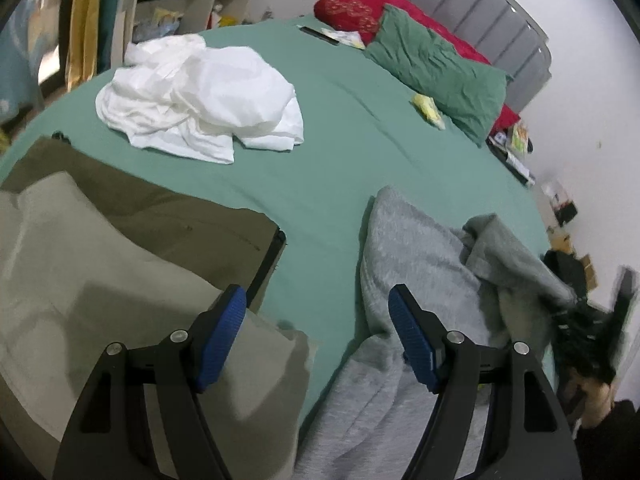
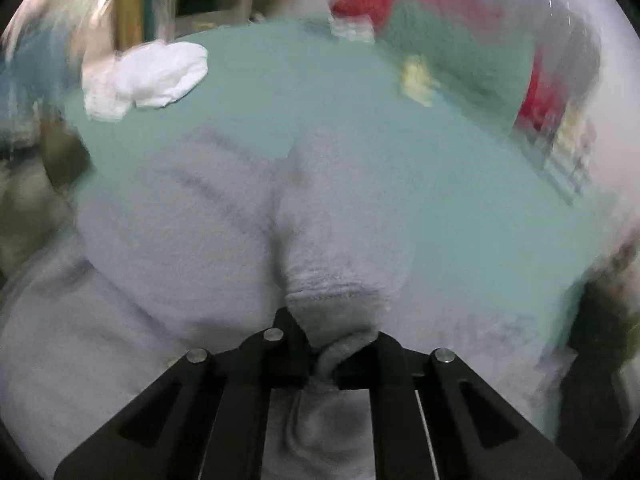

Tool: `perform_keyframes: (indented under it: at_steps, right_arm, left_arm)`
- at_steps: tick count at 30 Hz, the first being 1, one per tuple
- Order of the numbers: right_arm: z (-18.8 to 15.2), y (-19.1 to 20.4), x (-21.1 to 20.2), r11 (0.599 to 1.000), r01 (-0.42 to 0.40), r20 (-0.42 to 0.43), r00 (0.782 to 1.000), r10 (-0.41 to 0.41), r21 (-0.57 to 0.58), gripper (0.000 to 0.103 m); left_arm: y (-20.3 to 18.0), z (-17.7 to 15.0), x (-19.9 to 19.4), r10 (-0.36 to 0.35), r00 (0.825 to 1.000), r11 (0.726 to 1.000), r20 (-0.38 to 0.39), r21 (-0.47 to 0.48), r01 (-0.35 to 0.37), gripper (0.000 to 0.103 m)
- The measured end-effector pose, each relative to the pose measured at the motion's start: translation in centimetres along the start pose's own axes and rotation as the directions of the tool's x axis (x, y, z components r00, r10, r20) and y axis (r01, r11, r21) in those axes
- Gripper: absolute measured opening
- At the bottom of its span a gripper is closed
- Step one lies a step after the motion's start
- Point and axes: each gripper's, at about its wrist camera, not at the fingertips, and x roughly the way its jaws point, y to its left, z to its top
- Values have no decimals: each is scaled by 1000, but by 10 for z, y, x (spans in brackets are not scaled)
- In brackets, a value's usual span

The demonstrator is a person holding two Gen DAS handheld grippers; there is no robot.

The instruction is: Fold large clothes

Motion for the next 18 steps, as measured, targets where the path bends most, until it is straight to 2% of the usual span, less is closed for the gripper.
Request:
perform_keyframes:
  at_steps: [1, 2, 3, 4, 5, 6, 7, 8, 10, 11, 13, 15, 16, 17, 18]
  right_arm:
    - [4, 10, -18, 986, 109, 47, 993, -104, -124, 7]
    - [4, 25, -35, 939, 212, 112, 976, -188, -271, 7]
    - [0, 39, -44, 884, 269, 160, 961, -224, -383, 7]
    - [-12, 59, -52, 816, 285, 186, 958, -220, -503, 7]
    - [-26, 77, -55, 766, 273, 191, 961, -198, -582, 7]
    - [-39, 90, -57, 742, 237, 188, 970, -151, -627, 7]
    - [-57, 105, -58, 744, 146, 153, 986, -59, -652, 7]
    - [-70, 115, -55, 758, 72, 112, 994, 1, -648, 8]
    - [-96, 131, -39, 808, -81, -2, 995, 98, -584, 9]
    - [-109, 137, -32, 840, -125, -37, 992, 124, -527, 12]
    - [-120, 137, -29, 900, -170, -44, 985, 167, -401, 30]
    - [-122, 128, -34, 947, -199, -23, 980, 200, -254, 53]
    - [-118, 120, -38, 961, -225, -12, 974, 226, -163, 58]
    - [-112, 110, -44, 958, -278, 15, 960, 279, -66, 63]
    - [-107, 103, -49, 949, -316, 55, 947, 316, -5, 63]
  left_arm:
    - [0, 0, -1, -9, 1000, 1000, -3, -2, 9, 77]
    - [-2, -1, -3, -12, 1000, 1000, -1, 2, 12, 77]
    - [-3, -1, -4, -11, 1000, 1000, 2, 12, 11, 77]
    - [-5, -2, -7, -5, 1000, 1000, 8, 26, 5, 77]
    - [-5, -2, -8, 2, 1000, 999, 15, 34, -3, 77]
    - [-6, -2, -10, 8, 1000, 999, 20, 41, -9, 77]
    - [-6, -2, -11, 21, 999, 999, 26, 46, -22, 77]
    - [-7, -3, -11, 30, 999, 998, 28, 50, -31, 77]
    - [-7, -6, -11, 43, 999, 998, 28, 53, -45, 77]
    - [-8, -7, -10, 45, 999, 997, 24, 55, -46, 77]
    - [-11, -11, -11, 60, 998, 995, 16, 79, -61, 77]
    - [-22, -18, -16, 120, 991, 980, 63, 150, -129, 77]
    - [-26, -21, -18, 142, 986, 970, 85, 186, -156, 77]
    - [-31, -24, -19, 151, 984, 962, 97, 217, -169, 77]
    - [-34, -27, -19, 147, 984, 957, 97, 238, -166, 77]
